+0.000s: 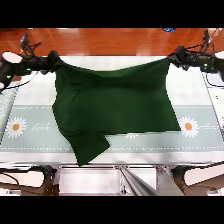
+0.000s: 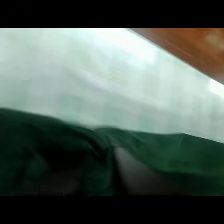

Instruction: Fold the shirts.

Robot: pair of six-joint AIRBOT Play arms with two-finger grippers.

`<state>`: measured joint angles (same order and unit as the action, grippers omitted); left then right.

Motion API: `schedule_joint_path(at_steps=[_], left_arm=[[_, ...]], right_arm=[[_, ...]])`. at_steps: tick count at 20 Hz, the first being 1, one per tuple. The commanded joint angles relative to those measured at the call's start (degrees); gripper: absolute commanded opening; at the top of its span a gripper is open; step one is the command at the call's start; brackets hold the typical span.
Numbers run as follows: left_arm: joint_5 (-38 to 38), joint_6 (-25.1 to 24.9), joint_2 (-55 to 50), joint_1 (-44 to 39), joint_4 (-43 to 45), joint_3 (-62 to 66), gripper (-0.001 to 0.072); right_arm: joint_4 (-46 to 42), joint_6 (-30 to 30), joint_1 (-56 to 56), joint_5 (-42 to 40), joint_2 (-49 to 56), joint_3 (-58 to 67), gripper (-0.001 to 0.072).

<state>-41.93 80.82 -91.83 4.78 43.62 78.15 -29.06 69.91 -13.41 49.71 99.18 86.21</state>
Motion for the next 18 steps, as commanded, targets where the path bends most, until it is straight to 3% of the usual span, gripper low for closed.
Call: schedule_joint_path(at_steps=[1, 3, 5, 7, 10, 13, 18], left_arm=[[-2.9, 4.6, -4.7, -1.0, -0.7, 2.9, 0.051], [-12.9, 4.5, -4.4, 2.9, -0.5, 4.5, 0.051], [-26.9, 4.3, -3.1, 9.4, 1.9, 4.7, 0.051], [-35.1, 2.7, 0.7, 14.9, 6.9, 1.6, 0.0509], [-32.6, -2.4, 12.2, 20.9, 8.1, -13.5, 0.0509], [-28.5, -8.9, 23.7, 22.8, 8.0, -33.4, 0.0509], [-24.5, -3.4, 31.9, 24.9, 6.9, -54.3, 0.0508]], right_arm=[[5.8, 0.9, -1.0, -0.6, 4.2, 1.9, 0.0415], [5.7, 0.9, -5.1, 4.2, 2.7, 1.9, 0.0414], [3.3, 1.5, -11.8, 14.3, 0.5, 1.9, 0.0413], [-8.7, 5.6, -18.4, 25.0, -2.5, 1.8, 0.0413], [-26.3, 8.6, -24.0, 27.9, -10.8, -5.4, 0.0413], [-28.2, 5.4, -26.5, 20.2, -22.6, -23.2, 0.0413], [-24.7, 1.8, -26.4, 15.9, -35.9, -42.8, 0.0413]])
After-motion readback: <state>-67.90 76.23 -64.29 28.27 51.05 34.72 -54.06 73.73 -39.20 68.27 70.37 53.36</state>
